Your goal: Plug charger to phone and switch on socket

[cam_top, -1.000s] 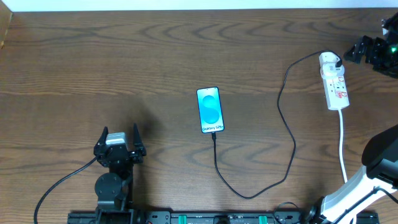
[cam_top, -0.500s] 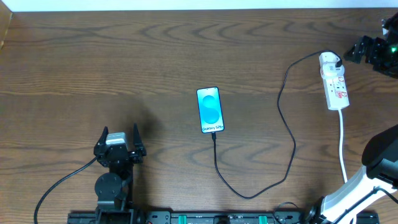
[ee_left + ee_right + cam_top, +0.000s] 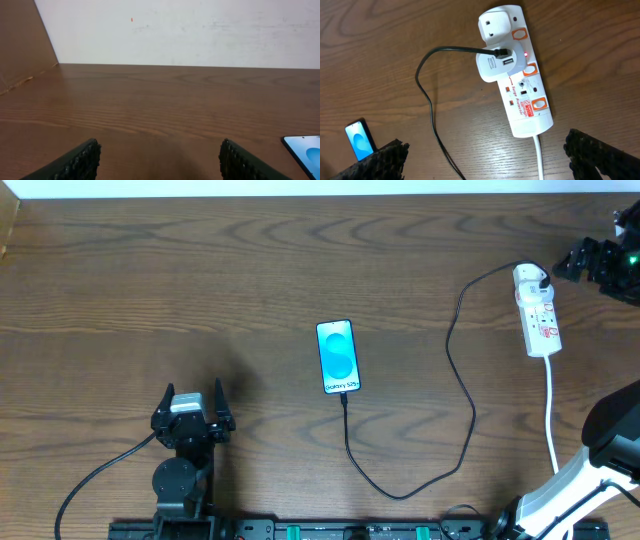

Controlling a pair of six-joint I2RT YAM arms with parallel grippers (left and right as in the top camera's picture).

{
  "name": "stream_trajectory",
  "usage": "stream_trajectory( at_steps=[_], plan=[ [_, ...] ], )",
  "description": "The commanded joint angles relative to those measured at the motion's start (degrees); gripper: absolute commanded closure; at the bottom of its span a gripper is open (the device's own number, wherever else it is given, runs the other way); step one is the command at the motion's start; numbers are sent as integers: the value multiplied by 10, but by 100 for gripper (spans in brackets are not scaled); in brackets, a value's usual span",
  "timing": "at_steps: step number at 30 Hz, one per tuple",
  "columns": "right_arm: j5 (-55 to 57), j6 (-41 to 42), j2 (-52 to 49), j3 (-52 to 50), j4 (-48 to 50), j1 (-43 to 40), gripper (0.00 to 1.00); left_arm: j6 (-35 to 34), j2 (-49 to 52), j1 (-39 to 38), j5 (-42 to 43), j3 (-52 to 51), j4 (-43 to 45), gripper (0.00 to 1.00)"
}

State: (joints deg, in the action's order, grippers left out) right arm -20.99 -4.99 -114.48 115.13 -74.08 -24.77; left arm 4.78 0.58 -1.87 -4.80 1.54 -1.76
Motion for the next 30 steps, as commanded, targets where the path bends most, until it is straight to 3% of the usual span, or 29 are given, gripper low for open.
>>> stream_trajectory(
  at_steps=[1,11,30],
  plan=[
    [-3,2,2,4,-1,2,1,5,-3,3,-1,-13,-21,24],
    [0,0,3,4,1,2,1,5,-3,3,-1,-13,-21,24],
    [45,2,50,3,116,43,1,5,-3,3,-1,-13,-21,24]
  ],
)
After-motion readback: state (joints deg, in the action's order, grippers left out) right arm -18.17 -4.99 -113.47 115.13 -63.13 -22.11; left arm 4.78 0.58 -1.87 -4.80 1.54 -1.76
